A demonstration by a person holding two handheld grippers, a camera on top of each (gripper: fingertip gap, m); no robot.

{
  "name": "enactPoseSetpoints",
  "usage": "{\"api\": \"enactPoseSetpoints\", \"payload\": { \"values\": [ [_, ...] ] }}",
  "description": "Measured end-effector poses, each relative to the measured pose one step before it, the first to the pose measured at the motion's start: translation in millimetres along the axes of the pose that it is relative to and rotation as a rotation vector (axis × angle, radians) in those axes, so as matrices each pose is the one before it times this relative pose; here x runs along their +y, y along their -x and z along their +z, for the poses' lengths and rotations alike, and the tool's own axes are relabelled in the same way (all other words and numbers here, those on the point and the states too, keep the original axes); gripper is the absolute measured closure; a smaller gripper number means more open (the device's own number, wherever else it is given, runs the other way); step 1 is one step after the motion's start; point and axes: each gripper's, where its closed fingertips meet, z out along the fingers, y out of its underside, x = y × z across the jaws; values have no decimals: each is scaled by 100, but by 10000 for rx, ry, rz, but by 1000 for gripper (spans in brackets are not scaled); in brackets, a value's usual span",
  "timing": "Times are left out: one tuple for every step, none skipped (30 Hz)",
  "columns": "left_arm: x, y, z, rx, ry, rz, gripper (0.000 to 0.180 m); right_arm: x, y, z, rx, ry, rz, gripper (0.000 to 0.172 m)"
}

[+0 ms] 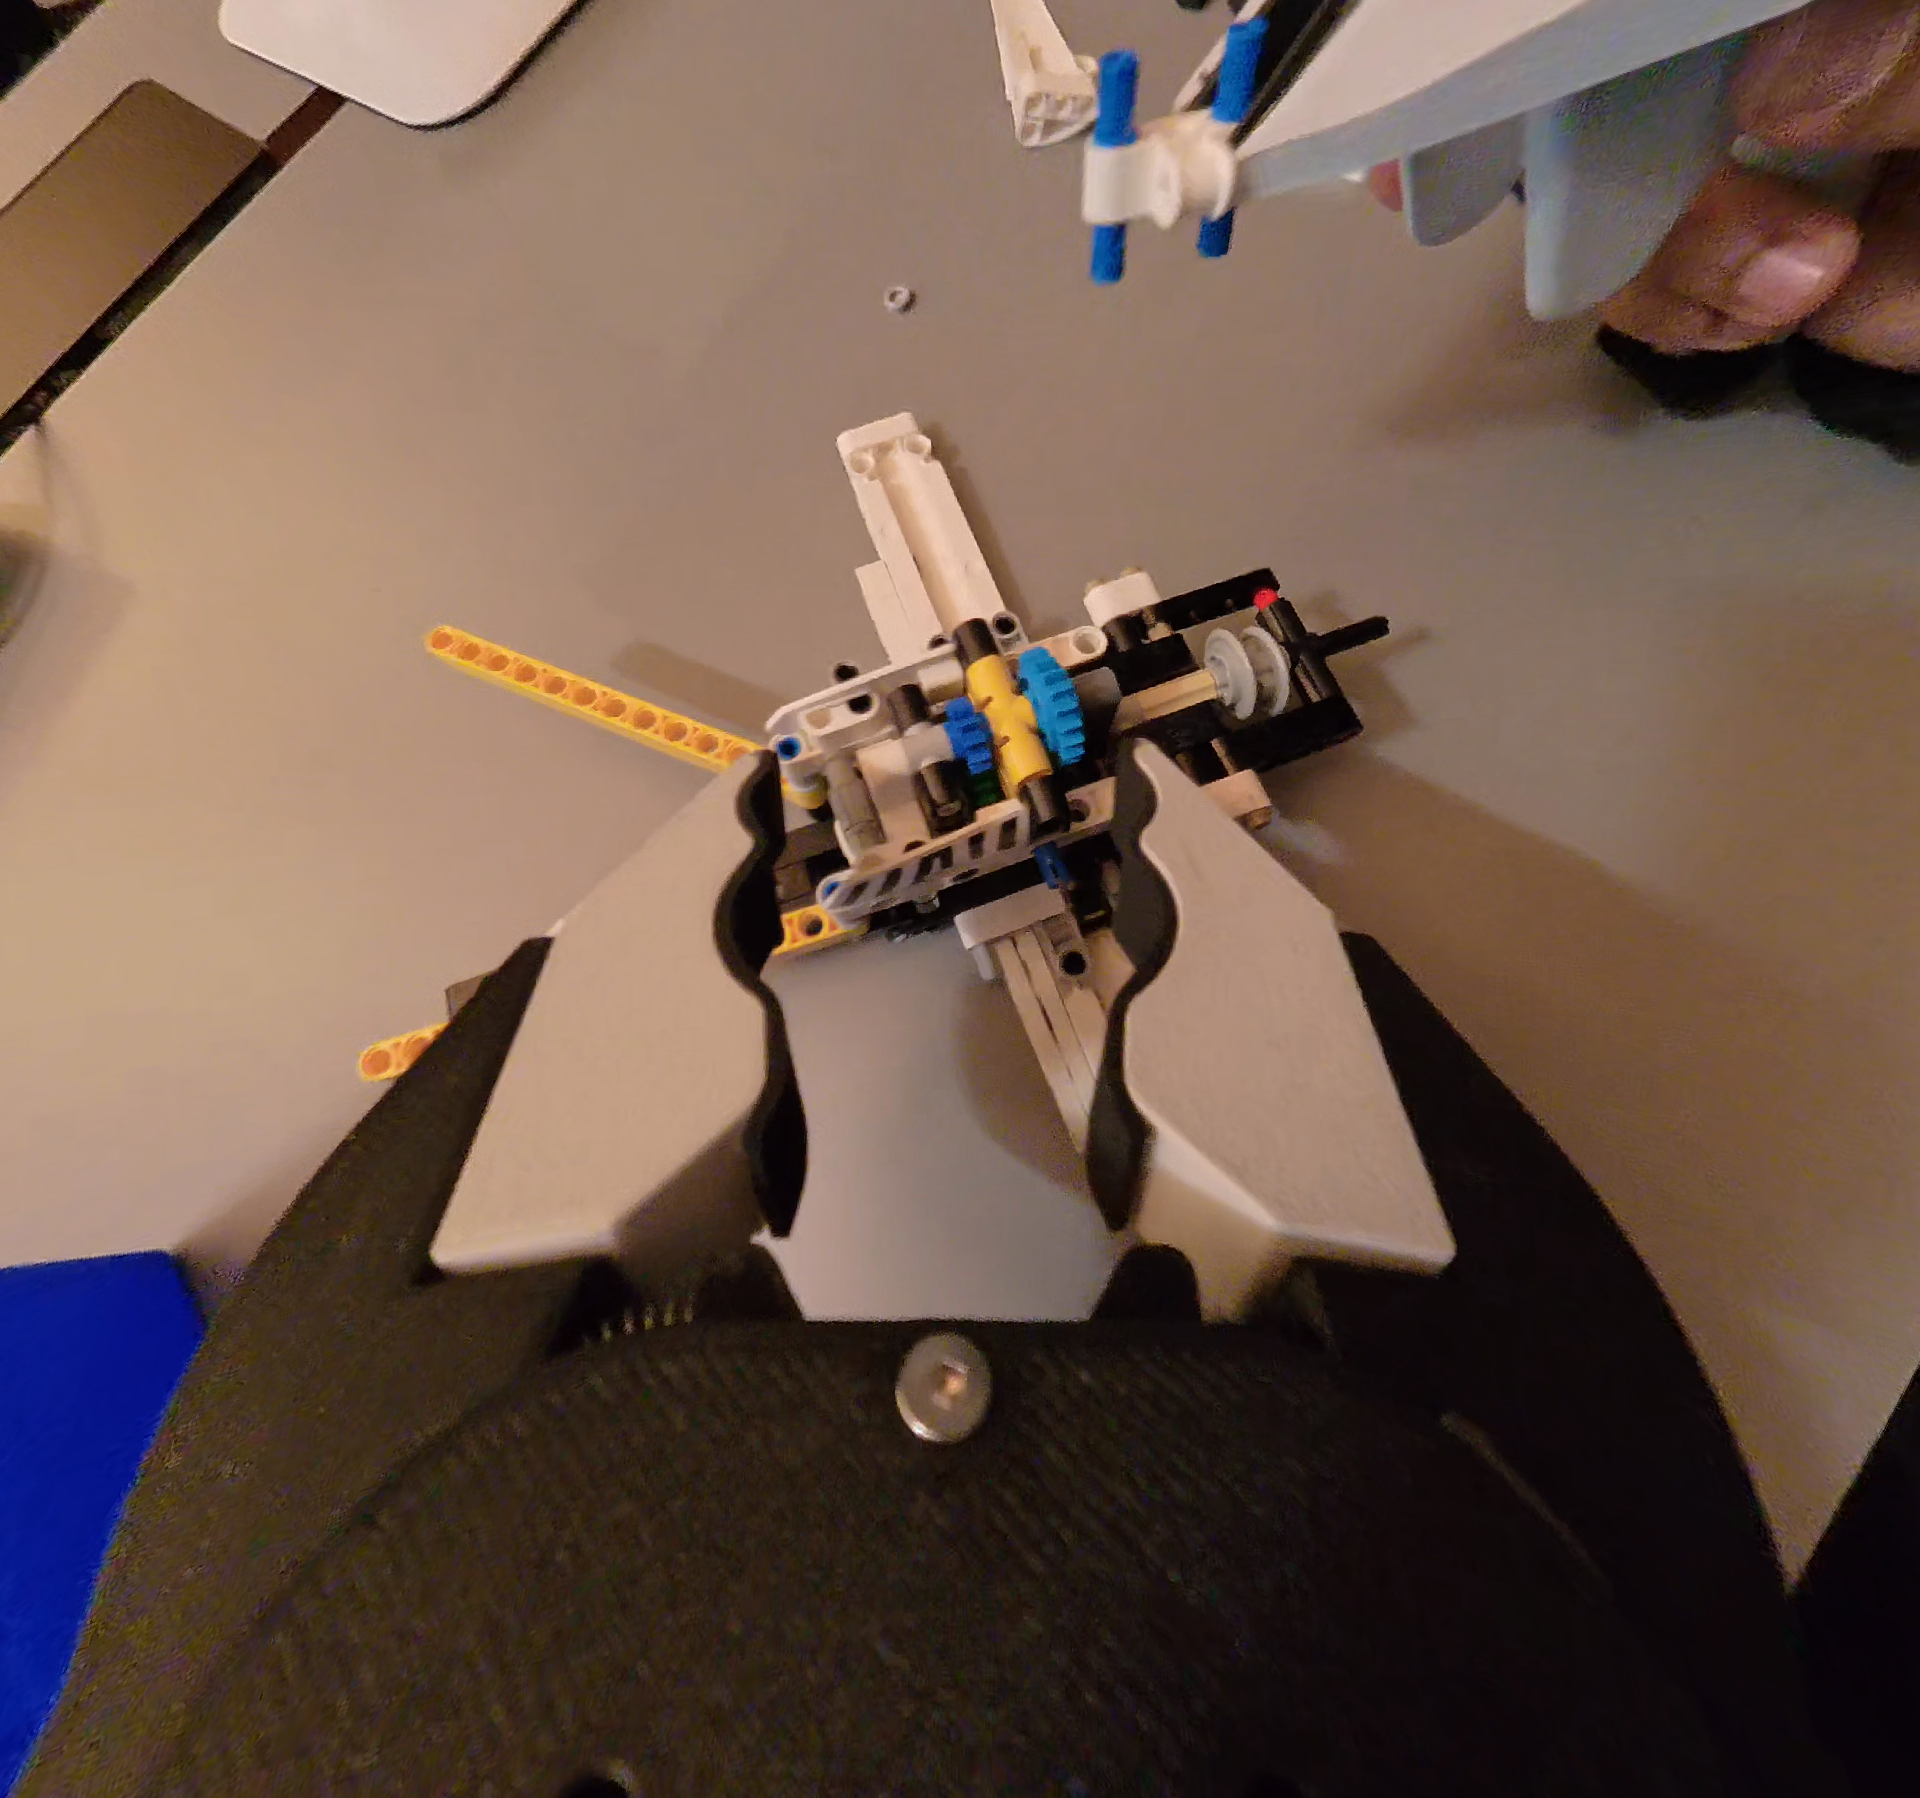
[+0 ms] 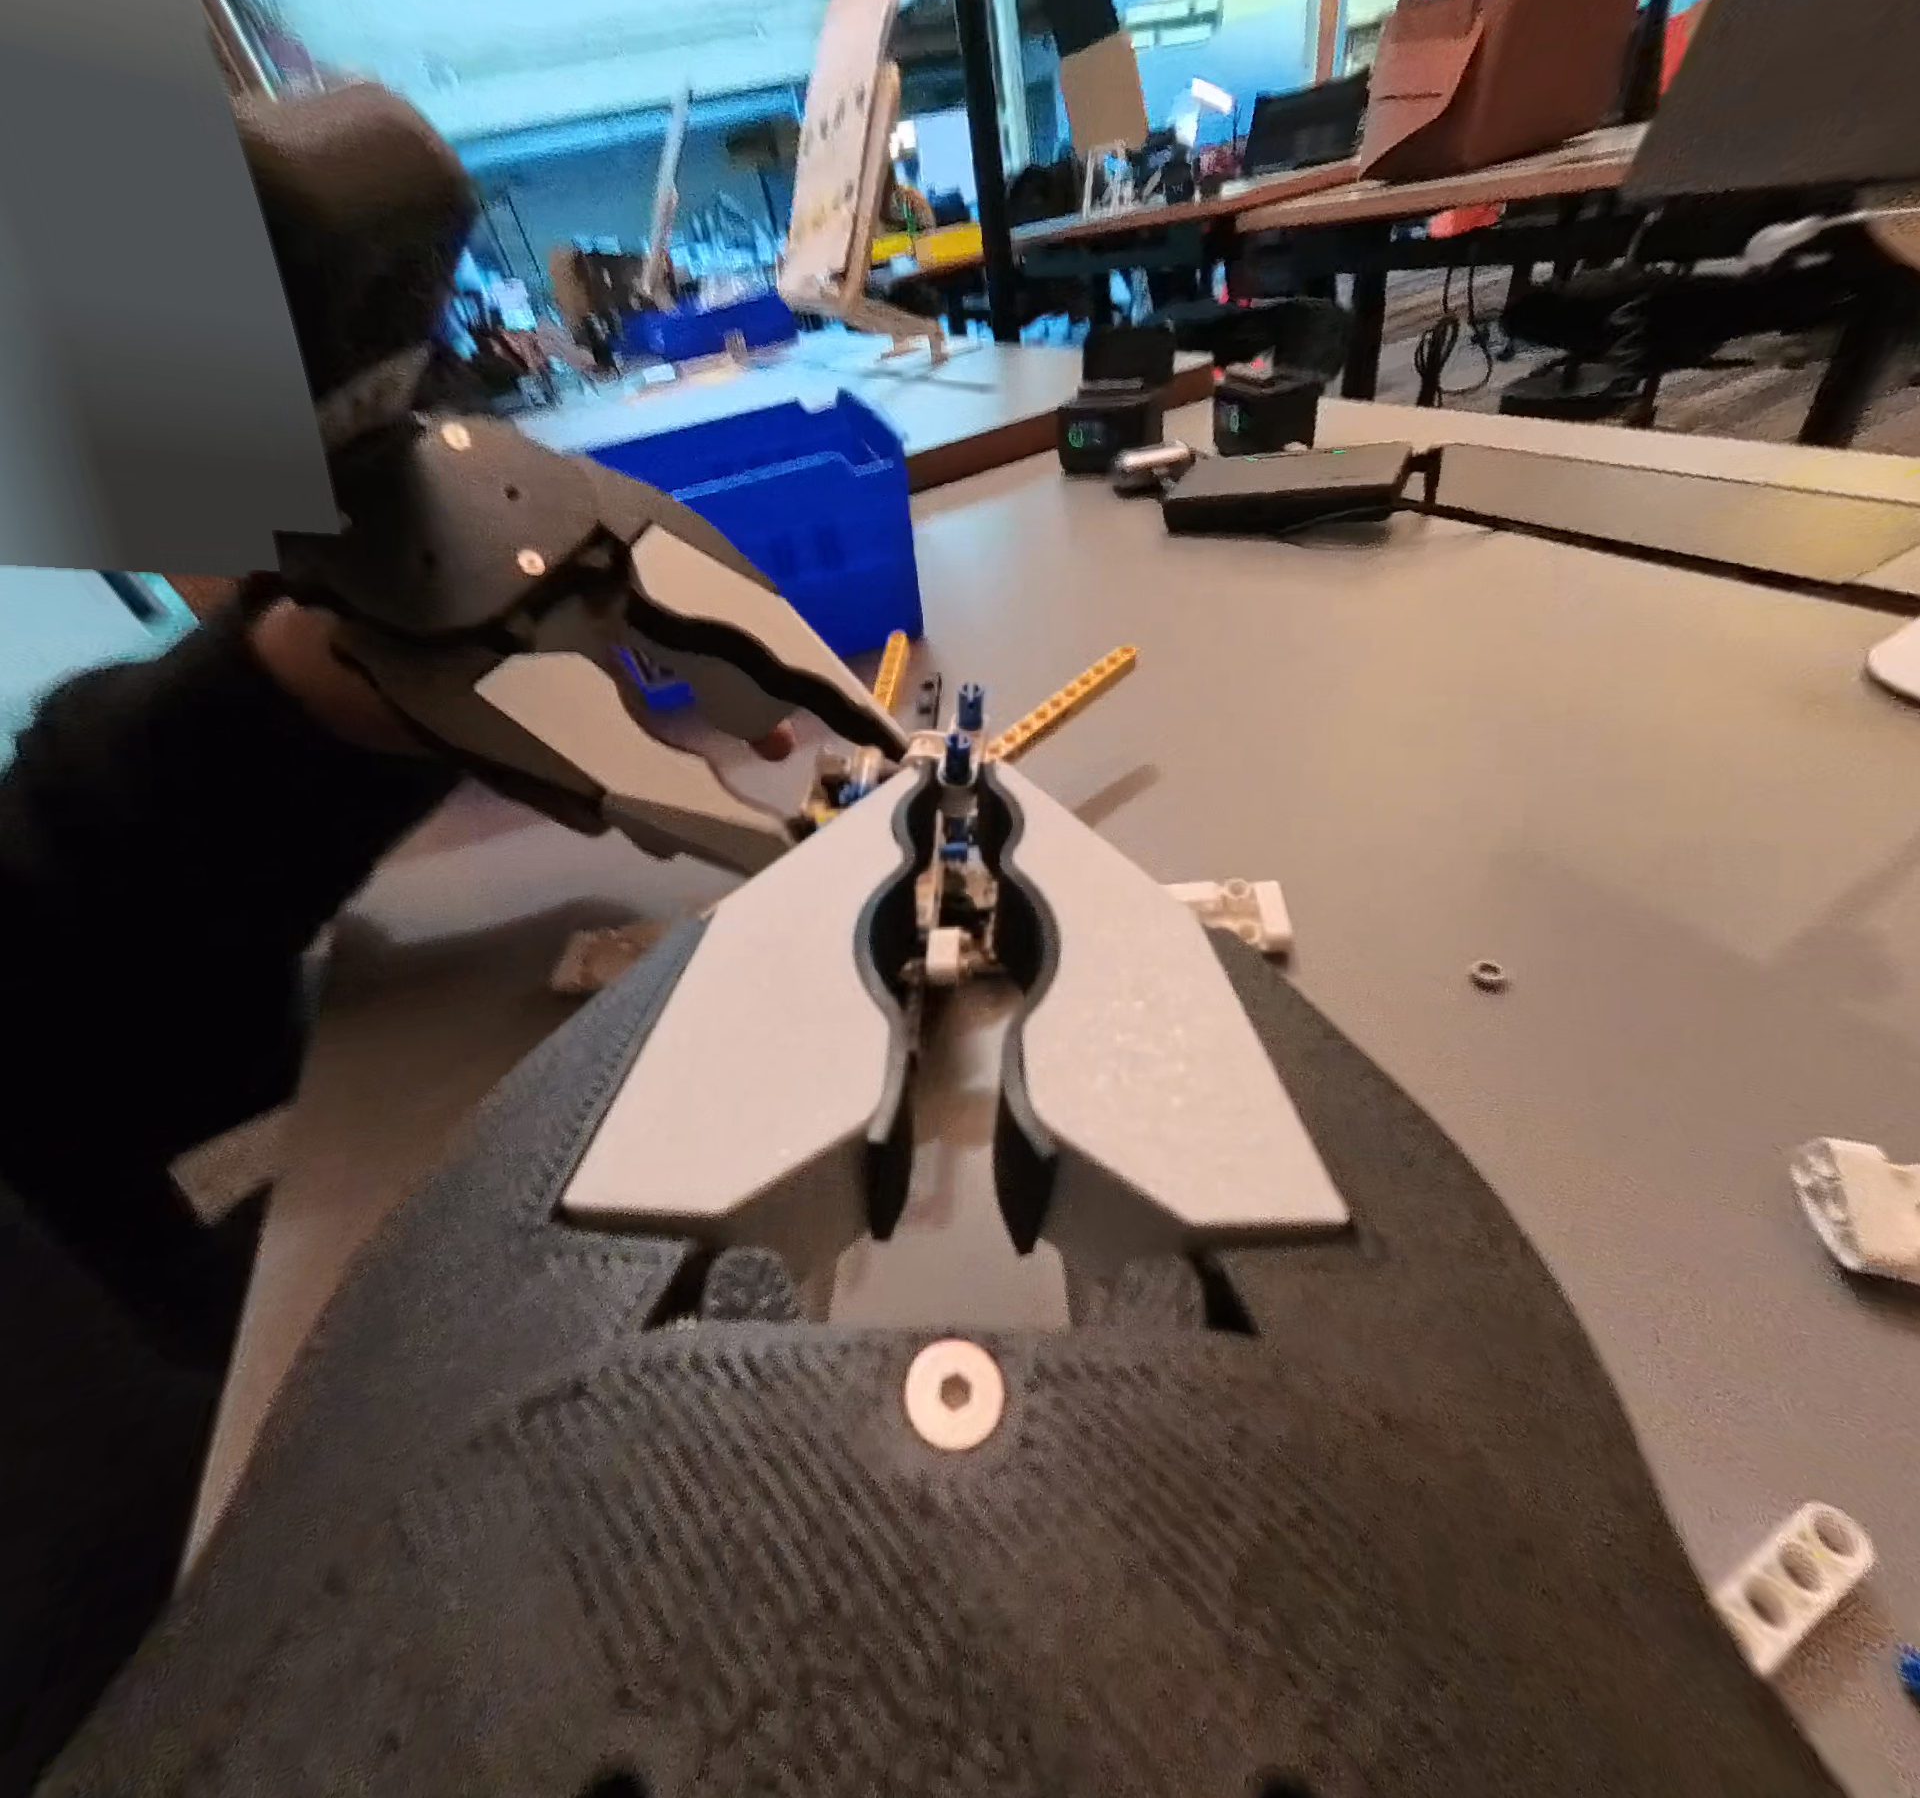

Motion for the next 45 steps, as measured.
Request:
{"api": "enactPoseSetpoints", "payload": {
  "values": [
    [-283,324,-454,-37,-143,-168,114,-472,-96,-170,-74,-317,228,166],
    [-613,323,-632,-29,-345,-198,112,-368,106,-107,-199,-231,206,166],
    [-888,260,-712,7,-501,-249,109,-262,296,-80,-323,-192,247,166],
    [-1173,-9,-707,152,-655,-287,109,-268,484,-94,-458,-238,322,166],
    [-1403,-626,-627,483,-811,-297,111,-327,672,-111,-601,-273,407,166],
    [-1355,-1170,-439,780,-815,-376,117,-332,664,-109,-607,-269,441,166],
    [-1145,-1354,-170,886,-724,-488,121,-271,577,-103,-524,-232,377,166],
    [-721,-1339,107,888,-515,-517,124,-170,592,-69,-503,-141,281,166],
    [-277,-959,307,686,-272,-476,125,6,563,-4,-442,-15,176,166],
    [28,-592,396,459,-101,-346,125,178,463,76,-314,98,66,166],
    [165,-347,385,292,-30,-206,126,312,329,137,-202,162,17,166],
    [124,-240,332,207,-62,-146,130,283,312,180,-170,140,23,166],
    [-1,-337,232,268,-132,-127,138,226,267,178,-142,102,34,166],
    [-65,-371,138,303,-152,-146,151,200,167,153,-76,82,21,166],
    [-80,-292,85,271,-142,-147,164,133,106,109,-52,61,15,166],
    [-133,-34,35,108,-157,-159,165,58,91,49,-57,25,30,166],
    [-28,-6,16,94,-69,-109,165,-50,78,-5,-83,-36,66,166],
    [50,12,19,75,7,-50,166,-86,5,-33,-64,-46,107,166],
    [45,39,-7,42,18,-6,166,-33,-13,-42,-66,-22,127,166],
    [72,54,13,8,26,4,166,-153,-38,-60,-45,-95,122,166],
    [31,93,21,-33,-8,-4,166,-354,-11,-113,-44,-235,109,163],
    [-6,78,44,-29,-28,-5,166,-413,15,-173,-65,-252,116,157],
    [3,-15,56,18,-29,-10,166,-309,-48,-199,-33,-172,106,157],
    [-52,-45,60,36,-58,-35,166,-172,-99,-153,24,-78,61,158],
    [-56,-50,48,46,-63,-49,166,-1,-78,-65,46,30,-14,158],
    [18,-3,51,32,-22,-55,166,113,-12,33,49,90,-77,158],
    [-3,92,38,-26,-26,-51,166,171,13,104,49,118,-106,158],
    [-23,89,-4,-18,-54,-58,166,256,35,140,31,159,-104,157],
    [21,-71,5,94,-19,-71,166,264,38,127,22,169,-89,158],
    [-32,-145,-21,147,-39,-81,166,115,72,67,7,93,-94,166],
    [-7,-93,-4,105,-20,-87,166,-63,97,-13,-15,-18,-73,168],
    [-7,-106,15,87,-39,-3,167,-22,104,-7,-59,10,4,168],
    [-59,-95,21,63,-81,16,167,-50,99,-22,-70,-19,42,168],
    [-81,-64,29,36,-103,30,167,-76,73,-9,-45,-40,7,169],
    [-85,-106,50,59,-125,67,166,-83,59,-22,-29,-46,-1,169],
    [-78,-246,96,122,-127,117,163,-103,76,-27,-56,-62,49,169],
    [23,-276,143,119,-63,128,156,-123,34,-45,-53,-79,89,170],
    [119,-137,184,14,25,166,150,-64,-33,-32,-15,-47,91,170],
    [171,-21,183,-92,62,246,147,-3,-50,-18,-8,-12,82,170],
    [162,27,150,-150,62,333,148,-22,-12,-9,-21,-27,65,170],
    [85,210,92,-283,33,358,153,-14,-27,-9,-9,-25,54,170],
    [-11,326,24,-356,-4,369,161,-6,-7,-3,-15,-6,45,170],
    [-46,200,-3,-263,-12,381,163,-16,21,2,-17,-16,33,170],
    [17,130,28,-196,31,259,163,-37,-54,-4,38,-32,16,170],
    [-12,20,54,-105,13,166,163,-45,-90,-14,55,-33,7,170]
  ]
}}
